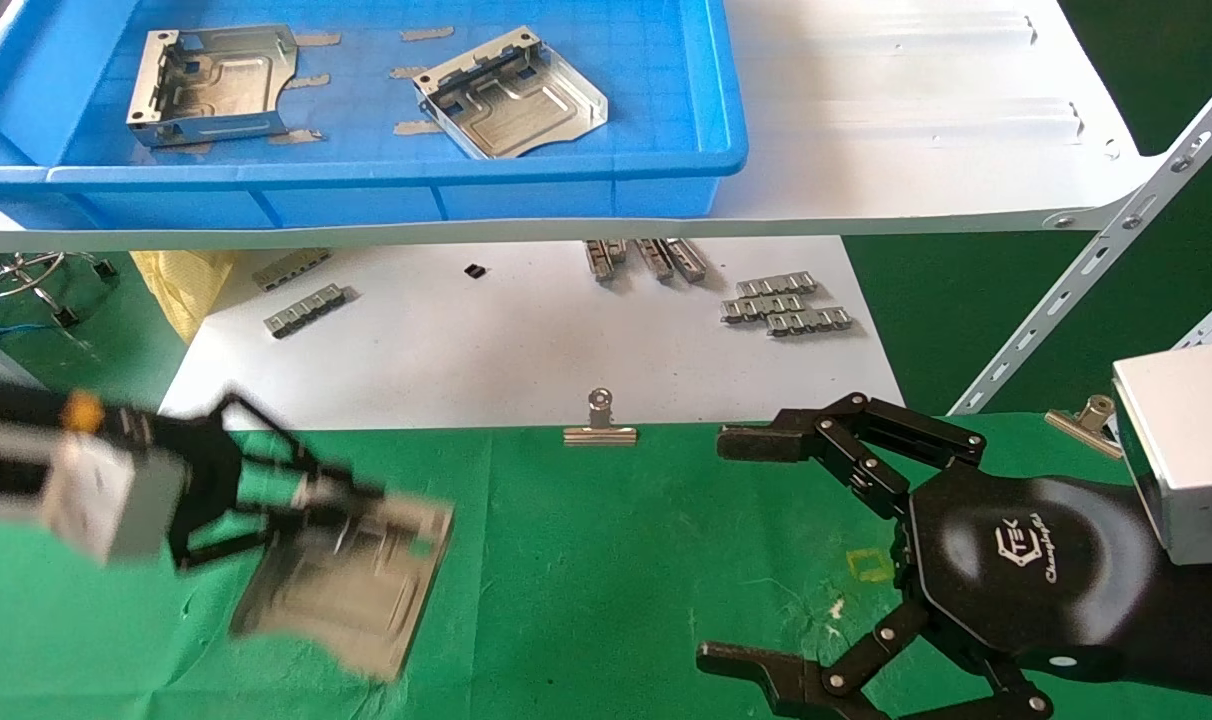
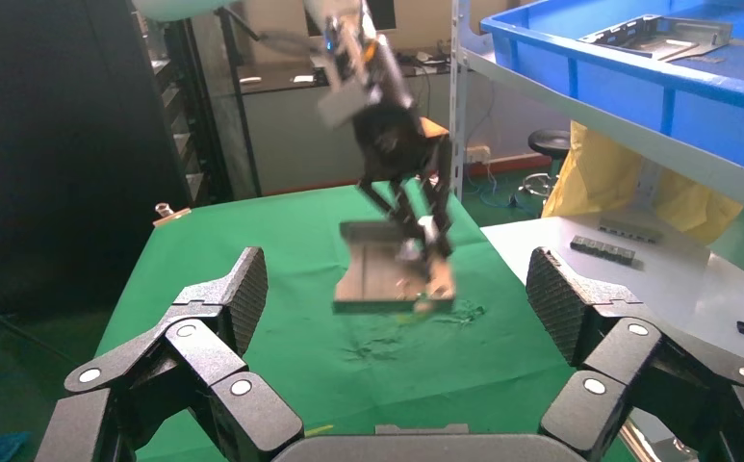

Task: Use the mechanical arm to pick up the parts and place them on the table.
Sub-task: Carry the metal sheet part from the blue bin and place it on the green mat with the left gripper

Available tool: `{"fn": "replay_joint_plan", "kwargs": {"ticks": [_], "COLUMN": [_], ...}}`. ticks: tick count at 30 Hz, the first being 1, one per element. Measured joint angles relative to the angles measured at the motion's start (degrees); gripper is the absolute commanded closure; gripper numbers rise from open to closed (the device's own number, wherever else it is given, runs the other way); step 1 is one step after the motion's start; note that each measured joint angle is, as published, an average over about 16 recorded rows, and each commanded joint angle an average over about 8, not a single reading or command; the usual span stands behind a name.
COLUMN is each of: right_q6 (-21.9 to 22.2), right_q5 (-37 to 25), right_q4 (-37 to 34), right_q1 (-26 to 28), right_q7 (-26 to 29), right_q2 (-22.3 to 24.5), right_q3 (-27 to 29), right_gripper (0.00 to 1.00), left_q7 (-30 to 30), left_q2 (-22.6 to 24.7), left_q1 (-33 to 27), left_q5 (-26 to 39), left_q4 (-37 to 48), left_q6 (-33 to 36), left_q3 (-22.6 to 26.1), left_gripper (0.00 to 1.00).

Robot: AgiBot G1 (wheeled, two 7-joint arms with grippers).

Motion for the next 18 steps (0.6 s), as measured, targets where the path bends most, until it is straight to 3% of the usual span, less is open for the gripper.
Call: {"fn": "replay_joint_plan", "kwargs": {"ticks": [7, 13, 15, 18], "right_q6": [0.0, 0.0, 0.0, 0.0], "right_q5": [0.0, 0.0, 0.0, 0.0], "right_q4": [0.0, 0.0, 0.0, 0.0], "right_q1": [0.0, 0.0, 0.0, 0.0], "right_q7": [0.0, 0.0, 0.0, 0.0], "right_q2": [0.0, 0.0, 0.0, 0.0], "right_q3": [0.0, 0.0, 0.0, 0.0], "right_gripper": [0.00, 0.00, 0.00, 0.00], "left_q7": [9.9, 14.3, 15.1, 16.0], "left_q2": [0.2, 0.3, 0.5, 0.6], "left_q1": [3.5, 6.8, 7.8, 9.3], "left_q5": [0.5, -0.6, -0.9, -1.4], "left_q4": [6.5, 11.5, 12.7, 14.1], "left_q6": [-2.3, -4.7, -5.5, -6.3], "left_q3": [2.0, 1.7, 1.6, 1.3], "left_gripper": [1.00, 1.00, 0.91, 0.55]}}
